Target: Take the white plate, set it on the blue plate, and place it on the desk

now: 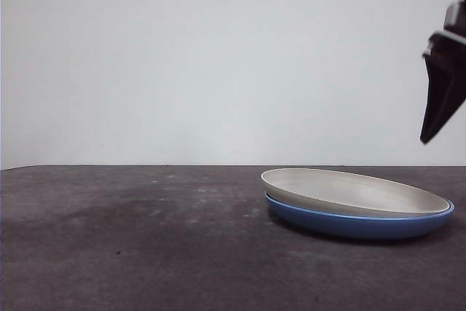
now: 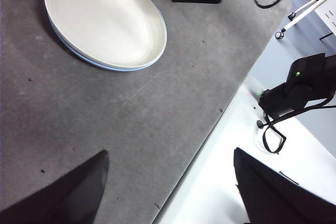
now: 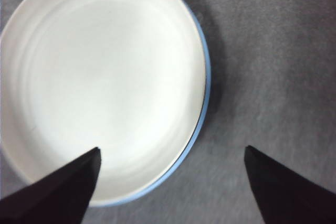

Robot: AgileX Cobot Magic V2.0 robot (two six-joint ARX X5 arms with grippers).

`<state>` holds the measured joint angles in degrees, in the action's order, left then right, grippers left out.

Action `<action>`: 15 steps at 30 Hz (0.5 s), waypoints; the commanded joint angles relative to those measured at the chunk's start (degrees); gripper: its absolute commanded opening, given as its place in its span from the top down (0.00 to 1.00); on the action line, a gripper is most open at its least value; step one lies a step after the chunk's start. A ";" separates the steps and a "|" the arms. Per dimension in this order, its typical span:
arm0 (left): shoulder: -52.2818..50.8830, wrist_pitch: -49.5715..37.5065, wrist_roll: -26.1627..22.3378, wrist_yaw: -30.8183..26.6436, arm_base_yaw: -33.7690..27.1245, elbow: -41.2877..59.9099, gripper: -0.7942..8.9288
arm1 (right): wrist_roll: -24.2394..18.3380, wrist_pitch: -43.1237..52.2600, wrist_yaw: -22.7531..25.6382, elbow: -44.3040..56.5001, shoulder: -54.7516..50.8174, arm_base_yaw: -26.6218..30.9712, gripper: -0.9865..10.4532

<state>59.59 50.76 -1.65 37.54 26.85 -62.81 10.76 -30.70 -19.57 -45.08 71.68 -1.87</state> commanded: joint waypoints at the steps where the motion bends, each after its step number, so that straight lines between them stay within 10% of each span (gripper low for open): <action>1: 0.33 -0.63 -0.77 0.28 0.24 -0.39 0.53 | 0.39 2.36 -1.22 -0.33 3.98 1.01 0.57; 15: 0.33 -1.14 -0.77 0.28 0.24 -0.39 0.53 | 0.85 12.00 -4.63 -0.33 16.48 1.68 0.66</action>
<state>59.59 50.33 -1.65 37.54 26.85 -62.81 10.98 -19.38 -23.97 -45.08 87.24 -0.10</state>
